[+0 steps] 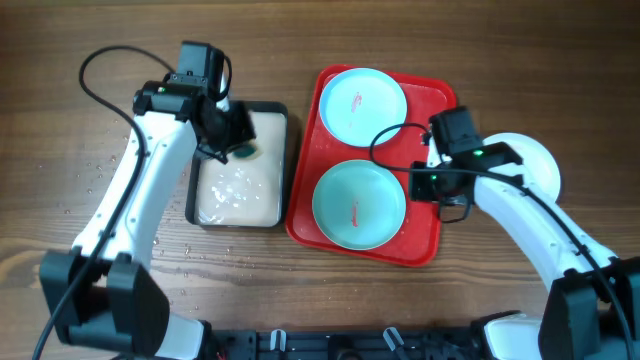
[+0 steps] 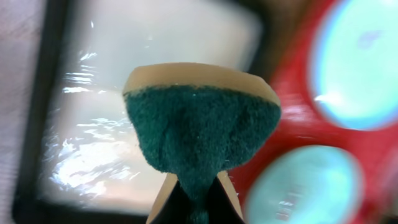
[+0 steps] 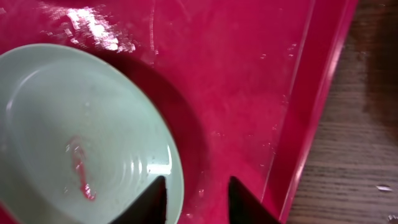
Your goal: Clean dirty plates on tray and stack at the side
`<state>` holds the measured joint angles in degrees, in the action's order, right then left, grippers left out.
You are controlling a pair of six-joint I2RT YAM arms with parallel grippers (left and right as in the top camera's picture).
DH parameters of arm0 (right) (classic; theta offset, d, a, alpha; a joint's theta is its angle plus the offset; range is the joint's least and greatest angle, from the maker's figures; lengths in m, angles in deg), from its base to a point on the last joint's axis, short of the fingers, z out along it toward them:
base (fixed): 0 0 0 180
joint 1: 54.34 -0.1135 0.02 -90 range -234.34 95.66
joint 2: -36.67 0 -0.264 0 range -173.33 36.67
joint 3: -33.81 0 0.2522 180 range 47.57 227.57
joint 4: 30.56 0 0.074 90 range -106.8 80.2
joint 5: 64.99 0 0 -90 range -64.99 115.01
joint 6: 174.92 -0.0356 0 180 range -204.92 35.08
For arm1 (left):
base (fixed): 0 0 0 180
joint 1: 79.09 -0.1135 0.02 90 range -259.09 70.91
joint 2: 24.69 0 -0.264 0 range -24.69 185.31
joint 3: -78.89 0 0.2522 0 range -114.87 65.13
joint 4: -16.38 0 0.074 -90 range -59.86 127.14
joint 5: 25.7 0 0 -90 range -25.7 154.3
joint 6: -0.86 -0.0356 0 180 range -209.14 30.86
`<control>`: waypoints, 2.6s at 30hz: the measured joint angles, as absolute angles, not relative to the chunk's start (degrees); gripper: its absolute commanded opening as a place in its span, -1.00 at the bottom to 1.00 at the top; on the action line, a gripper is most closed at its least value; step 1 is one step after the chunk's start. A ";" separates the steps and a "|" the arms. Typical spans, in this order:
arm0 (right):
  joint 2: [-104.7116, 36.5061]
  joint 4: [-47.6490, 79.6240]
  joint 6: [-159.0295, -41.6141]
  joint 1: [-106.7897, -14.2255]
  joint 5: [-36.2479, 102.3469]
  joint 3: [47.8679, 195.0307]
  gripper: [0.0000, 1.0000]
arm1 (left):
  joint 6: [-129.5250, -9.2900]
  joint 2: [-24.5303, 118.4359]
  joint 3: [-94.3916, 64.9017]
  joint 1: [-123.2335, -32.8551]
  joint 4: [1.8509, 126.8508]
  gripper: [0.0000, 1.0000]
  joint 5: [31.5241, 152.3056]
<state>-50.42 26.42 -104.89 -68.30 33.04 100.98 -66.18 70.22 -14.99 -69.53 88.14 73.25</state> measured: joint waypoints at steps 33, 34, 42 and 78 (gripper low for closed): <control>-65.48 19.32 -100.74 -65.44 48.12 101.55 -0.91 | -49.70 95.77 -18.05 -40.79 73.74 -0.92 84.72; -65.48 19.39 -100.74 -65.44 48.10 101.57 -0.91 | -51.17 96.25 -18.00 -40.13 73.54 -0.92 88.35; -65.50 19.85 -101.35 -66.44 48.58 101.61 -0.91 | -52.57 96.14 -18.29 -39.11 87.22 -0.92 83.52; -39.69 34.21 -107.67 -96.39 -9.28 105.70 -0.91 | -55.47 71.73 -3.23 -69.66 85.04 1.00 66.65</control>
